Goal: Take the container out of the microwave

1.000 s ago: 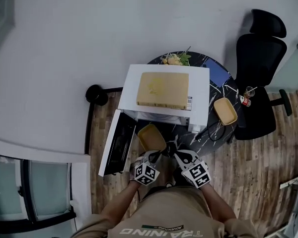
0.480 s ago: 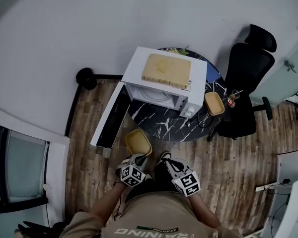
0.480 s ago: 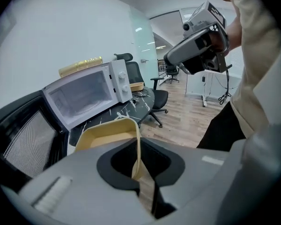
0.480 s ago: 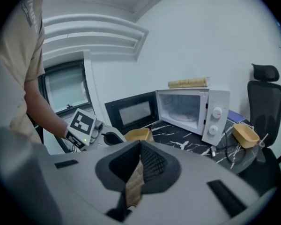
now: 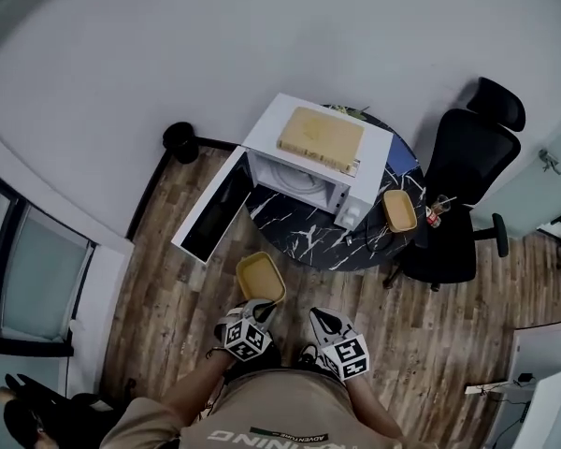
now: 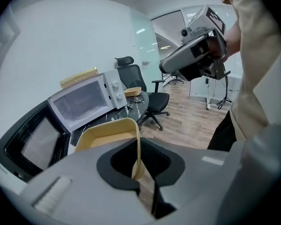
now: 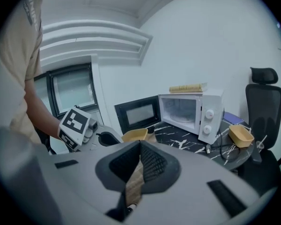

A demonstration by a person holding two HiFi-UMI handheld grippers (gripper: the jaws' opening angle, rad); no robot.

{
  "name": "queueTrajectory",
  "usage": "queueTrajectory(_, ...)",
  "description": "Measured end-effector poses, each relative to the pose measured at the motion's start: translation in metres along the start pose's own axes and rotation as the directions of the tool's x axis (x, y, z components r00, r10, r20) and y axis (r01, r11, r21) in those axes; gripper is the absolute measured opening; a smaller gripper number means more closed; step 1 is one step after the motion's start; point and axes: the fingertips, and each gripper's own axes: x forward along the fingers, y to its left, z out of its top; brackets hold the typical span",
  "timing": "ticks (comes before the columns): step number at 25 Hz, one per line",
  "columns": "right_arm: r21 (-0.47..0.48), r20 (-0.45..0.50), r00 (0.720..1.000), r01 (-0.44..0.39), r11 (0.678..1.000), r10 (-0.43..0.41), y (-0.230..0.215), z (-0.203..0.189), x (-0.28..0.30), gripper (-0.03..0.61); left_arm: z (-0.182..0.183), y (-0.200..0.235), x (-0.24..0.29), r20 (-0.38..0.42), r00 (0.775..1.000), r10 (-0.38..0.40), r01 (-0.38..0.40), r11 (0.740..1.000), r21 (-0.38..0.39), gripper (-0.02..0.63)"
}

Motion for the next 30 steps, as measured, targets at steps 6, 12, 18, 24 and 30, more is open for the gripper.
queueTrajectory(6, -0.007, 0.029, 0.999, -0.013, 1.0, 0.014, -0.032, -0.017, -0.033, 0.008, 0.034, -0.035, -0.007, -0.022, 0.999, 0.038, -0.038, 0.999, -0.028, 0.026)
queueTrajectory(12, 0.075, 0.048, 0.998, -0.041, 0.996, 0.037, -0.047, -0.048, -0.054, 0.008, 0.04, -0.087, -0.006, -0.075, 0.997, 0.02, -0.018, 0.999, 0.029, 0.026)
queueTrajectory(18, 0.053, 0.028, 0.998, -0.056, 0.997, 0.055, -0.05, -0.059, -0.049, 0.008, 0.054, -0.115, -0.005, -0.053, 0.998, -0.023, 0.024, 1.0, 0.013, 0.026)
queueTrajectory(24, 0.006, 0.074, 0.997, -0.038, 0.999, 0.037, -0.028, -0.028, -0.049, 0.008, 0.055, -0.107, -0.022, 0.002, 0.999, -0.037, 0.037, 0.999, 0.0, 0.026)
queueTrajectory(30, -0.022, 0.096, 0.995, -0.024, 0.999, 0.026, 0.0, -0.007, -0.056, 0.008, 0.052, -0.078, -0.047, 0.037, 0.999, 0.018, -0.02, 0.999, 0.039, 0.026)
